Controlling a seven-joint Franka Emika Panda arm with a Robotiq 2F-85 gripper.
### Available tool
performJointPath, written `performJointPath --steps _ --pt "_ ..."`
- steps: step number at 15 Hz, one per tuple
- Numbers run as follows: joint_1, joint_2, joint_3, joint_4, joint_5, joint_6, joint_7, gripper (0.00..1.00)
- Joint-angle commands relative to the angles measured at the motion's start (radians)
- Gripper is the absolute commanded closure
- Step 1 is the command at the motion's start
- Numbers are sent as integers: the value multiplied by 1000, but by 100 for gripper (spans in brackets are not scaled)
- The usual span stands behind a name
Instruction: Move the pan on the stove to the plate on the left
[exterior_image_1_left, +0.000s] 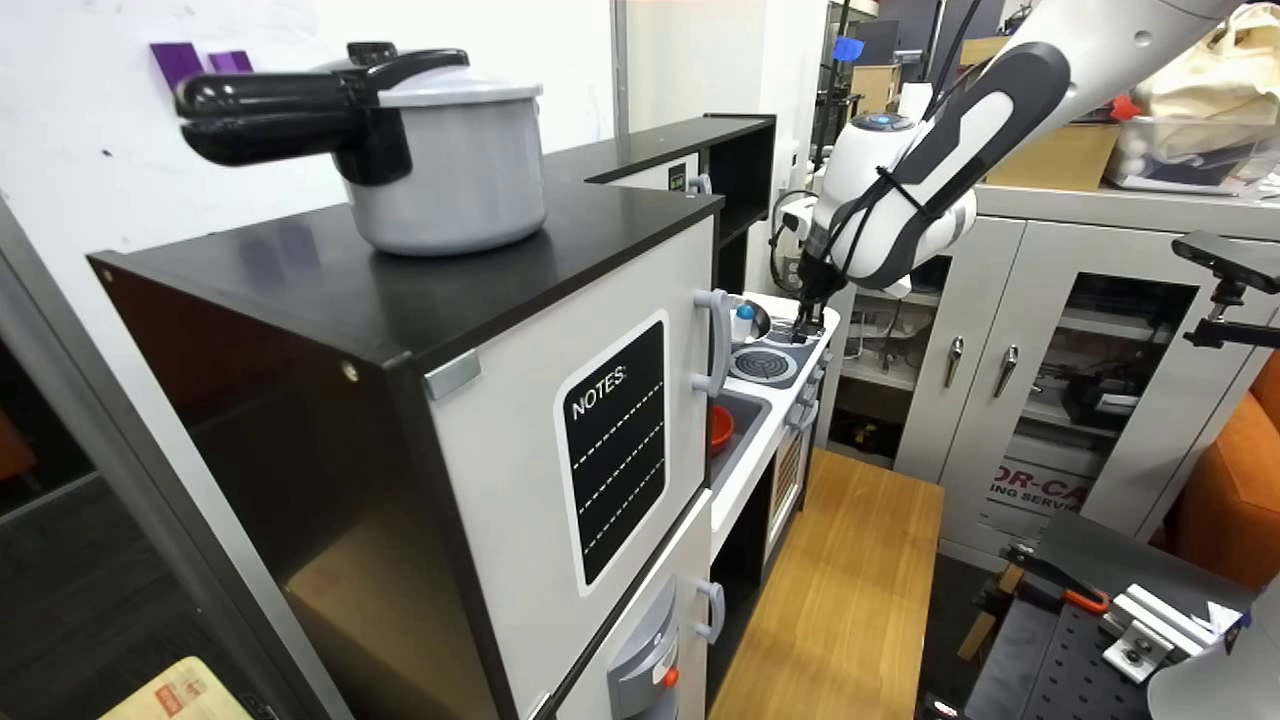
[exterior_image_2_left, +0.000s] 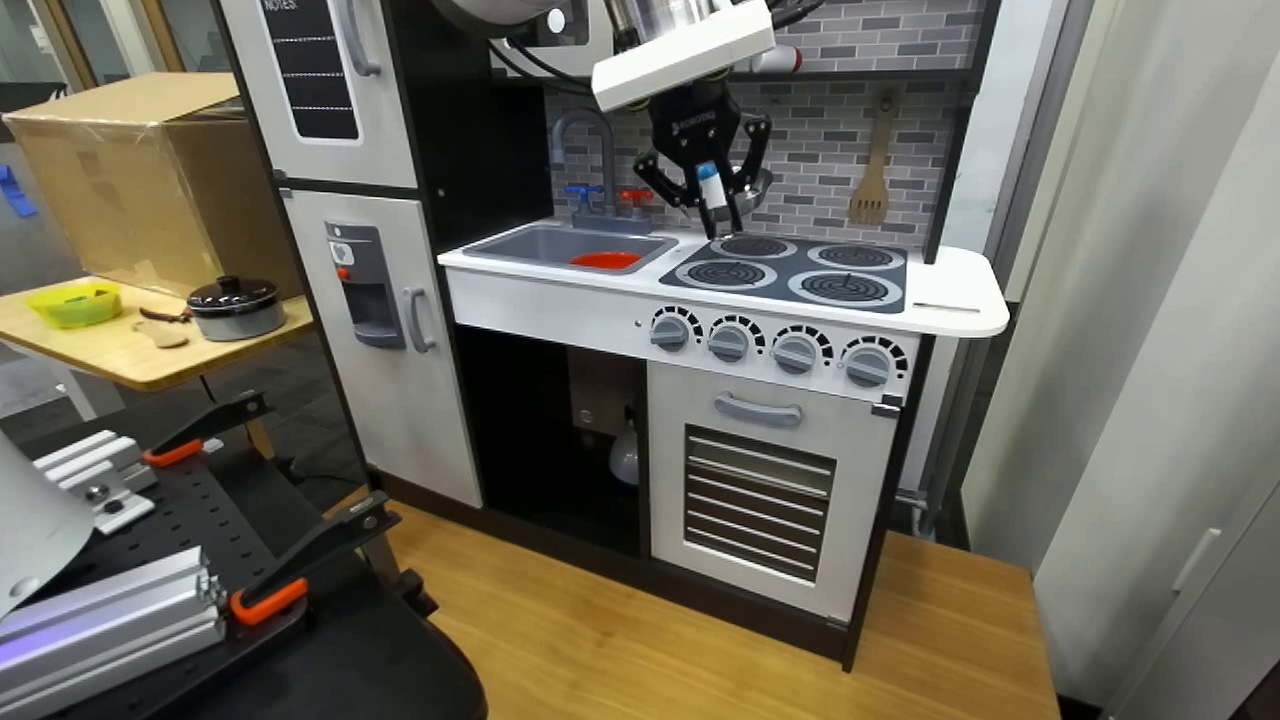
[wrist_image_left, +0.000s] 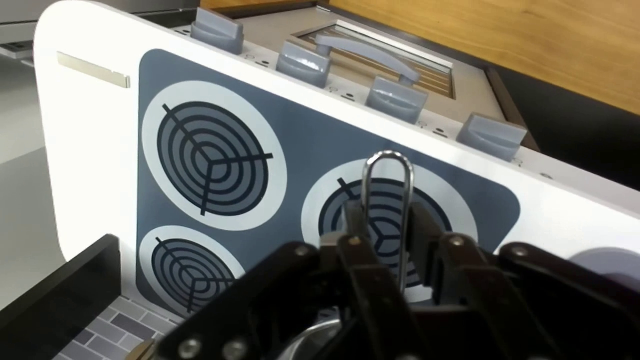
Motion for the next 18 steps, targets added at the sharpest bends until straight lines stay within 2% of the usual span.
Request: performJointPath --steps 1,5,11,18 --pt "-22 -4 -8 -20 -54 45 -58 94" --pt "-36 -9 -18 -35 -74 35 -116 94" --pt "-54 -21 37 -62 27 -27 -255 94" --pt "-34 0 -11 -40 -43 -57 -270 94"
